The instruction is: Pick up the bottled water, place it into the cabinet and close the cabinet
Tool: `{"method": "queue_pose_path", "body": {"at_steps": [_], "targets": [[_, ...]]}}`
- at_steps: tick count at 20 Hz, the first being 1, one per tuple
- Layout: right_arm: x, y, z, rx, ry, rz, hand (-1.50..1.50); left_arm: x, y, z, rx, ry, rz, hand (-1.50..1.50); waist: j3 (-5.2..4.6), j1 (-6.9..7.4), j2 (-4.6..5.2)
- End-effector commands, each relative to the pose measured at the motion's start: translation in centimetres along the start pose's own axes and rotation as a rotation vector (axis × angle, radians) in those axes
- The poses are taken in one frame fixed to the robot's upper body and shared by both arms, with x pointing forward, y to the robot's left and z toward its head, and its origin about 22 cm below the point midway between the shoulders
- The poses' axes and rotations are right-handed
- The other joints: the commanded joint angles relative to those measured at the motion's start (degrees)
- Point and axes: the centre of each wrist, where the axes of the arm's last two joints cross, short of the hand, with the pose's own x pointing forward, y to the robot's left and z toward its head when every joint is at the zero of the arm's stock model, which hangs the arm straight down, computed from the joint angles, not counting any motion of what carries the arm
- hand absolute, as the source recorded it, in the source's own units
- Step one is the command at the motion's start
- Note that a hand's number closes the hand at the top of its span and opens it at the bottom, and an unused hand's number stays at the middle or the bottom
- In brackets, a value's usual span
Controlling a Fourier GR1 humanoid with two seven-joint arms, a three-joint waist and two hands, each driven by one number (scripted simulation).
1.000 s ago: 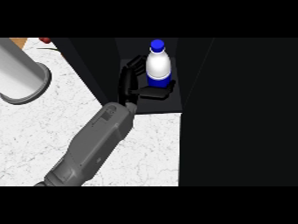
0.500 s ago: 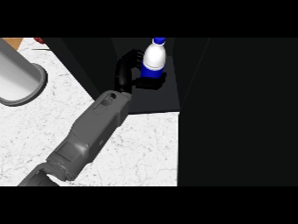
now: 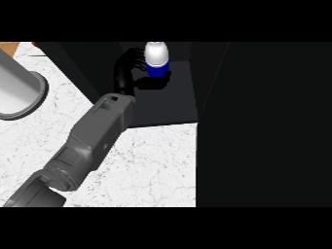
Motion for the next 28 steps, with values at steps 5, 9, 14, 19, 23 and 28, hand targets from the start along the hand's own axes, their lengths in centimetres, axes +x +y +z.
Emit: {"method": "queue_pose_path", "body": {"at_steps": [5, 9, 14, 19, 23, 28], "targets": [[0.6, 0.4, 0.1, 0.025, -0.041, -0.061, -1.50, 0.8, 0.4, -1.0, 0.069, -0.083, -0.148, -1.50, 0.00, -1.37, 0.42], [1.4, 0.2, 0.2, 0.048, -0.038, -0.056, -1.50, 1.1, 0.8, -1.5, 0.091, -0.113, -0.173, -1.50, -0.04, -1.90, 0.70], [0.4, -0.1, 0.4, 0.039, -0.040, -0.077, -1.50, 2.2, 0.6, -1.9, -0.022, -0.155, -0.072, -1.50, -0.03, -1.34, 0.49], [1.6, 0.7, 0.1, 0.052, -0.039, -0.086, -1.50, 3.5, -0.3, -1.8, -0.069, -0.234, 0.148, -1.50, -0.13, 0.11, 0.13], [2.0, 0.8, 0.0, 0.055, -0.029, -0.073, -1.50, 3.7, -1.5, -1.1, -0.164, -0.271, 0.234, -1.50, -0.06, 1.44, -0.56], [2.9, 1.3, 0.6, 0.011, 0.006, -0.073, -1.50, 3.8, -2.5, -0.3, -0.190, -0.261, 0.256, -1.50, 0.02, 3.15, -1.54]]}}
